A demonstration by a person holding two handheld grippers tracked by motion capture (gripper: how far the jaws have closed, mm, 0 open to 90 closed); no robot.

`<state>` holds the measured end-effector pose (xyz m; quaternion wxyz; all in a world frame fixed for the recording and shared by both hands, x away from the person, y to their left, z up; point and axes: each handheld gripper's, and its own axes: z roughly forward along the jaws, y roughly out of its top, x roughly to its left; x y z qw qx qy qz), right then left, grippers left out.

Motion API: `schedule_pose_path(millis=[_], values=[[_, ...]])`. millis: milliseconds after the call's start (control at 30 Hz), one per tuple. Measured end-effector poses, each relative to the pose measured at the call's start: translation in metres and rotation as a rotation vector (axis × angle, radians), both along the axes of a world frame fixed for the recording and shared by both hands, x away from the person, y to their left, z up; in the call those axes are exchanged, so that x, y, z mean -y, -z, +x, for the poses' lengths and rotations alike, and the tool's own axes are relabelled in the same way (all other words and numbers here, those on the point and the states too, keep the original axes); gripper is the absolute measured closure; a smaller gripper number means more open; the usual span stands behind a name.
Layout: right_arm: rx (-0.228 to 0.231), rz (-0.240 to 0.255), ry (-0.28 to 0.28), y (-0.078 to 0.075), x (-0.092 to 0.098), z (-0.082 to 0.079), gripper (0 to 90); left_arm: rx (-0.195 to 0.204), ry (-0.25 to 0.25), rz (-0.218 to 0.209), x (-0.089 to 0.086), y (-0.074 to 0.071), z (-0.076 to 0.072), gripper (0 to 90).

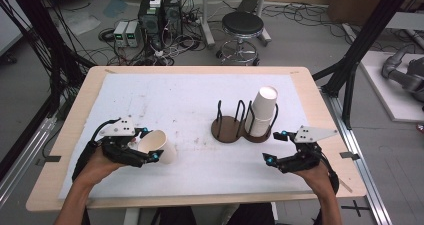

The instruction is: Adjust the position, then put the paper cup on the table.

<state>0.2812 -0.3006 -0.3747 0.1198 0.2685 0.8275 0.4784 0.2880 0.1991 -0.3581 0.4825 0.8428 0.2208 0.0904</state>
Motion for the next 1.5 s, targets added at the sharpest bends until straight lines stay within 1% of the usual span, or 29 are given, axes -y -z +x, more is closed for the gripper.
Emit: schedule_pose_path(millis=[167, 267, 367, 500, 967, 1000, 1133, 1167, 1233, 1400, 1467, 1500], values=[[-0.006, -0.006, 0.007, 0.001, 0.003, -0.002, 16.1, -0.002, 0.006, 0.007, 0.004, 0.001, 0.002, 30.6], [-0.001, -0.003, 0.007, 0.000, 0.004, -0.002, 16.1, 0.000, 0.007, 0.010, 0.005, 0.001, 0.001, 30.6], [0.004, -0.002, 0.001, 0.000, 0.003, -0.003, 16.1, 0.000, 0.002, 0.011, 0.005, 0.001, 0.000, 30.6], [0.000, -0.004, -0.004, 0.000, 0.000, -0.002, 16.1, 0.010, -0.002, 0.009, 0.004, -0.001, -0.002, 30.7], [0.002, 0.003, 0.001, -0.001, 0.003, -0.002, 16.1, 0.009, -0.005, 0.006, 0.003, -0.001, 0.001, 30.8], [0.008, 0.004, 0.001, -0.002, 0.003, -0.002, 16.2, 0.010, -0.006, 0.009, 0.003, -0.001, 0.001, 30.8], [0.009, 0.003, 0.001, -0.002, 0.003, -0.002, 16.1, 0.010, 0.000, 0.013, 0.006, -0.002, 0.003, 30.8], [0.009, 0.003, 0.001, -0.002, 0.003, -0.002, 16.1, 0.009, 0.003, 0.020, 0.007, -0.002, 0.004, 30.8], [0.003, 0.005, 0.004, -0.002, 0.004, -0.003, 16.1, 0.007, 0.004, 0.021, 0.010, -0.001, 0.005, 30.8], [0.008, 0.005, 0.006, -0.002, 0.005, -0.002, 16.1, 0.012, 0.010, 0.025, 0.014, -0.002, 0.007, 30.8], [0.006, 0.004, 0.008, -0.002, 0.005, -0.003, 16.2, 0.017, 0.015, 0.037, 0.016, -0.002, 0.007, 30.8], [0.006, 0.004, 0.008, -0.002, 0.005, -0.003, 16.2, 0.014, 0.013, 0.033, 0.017, -0.002, 0.007, 30.8]])
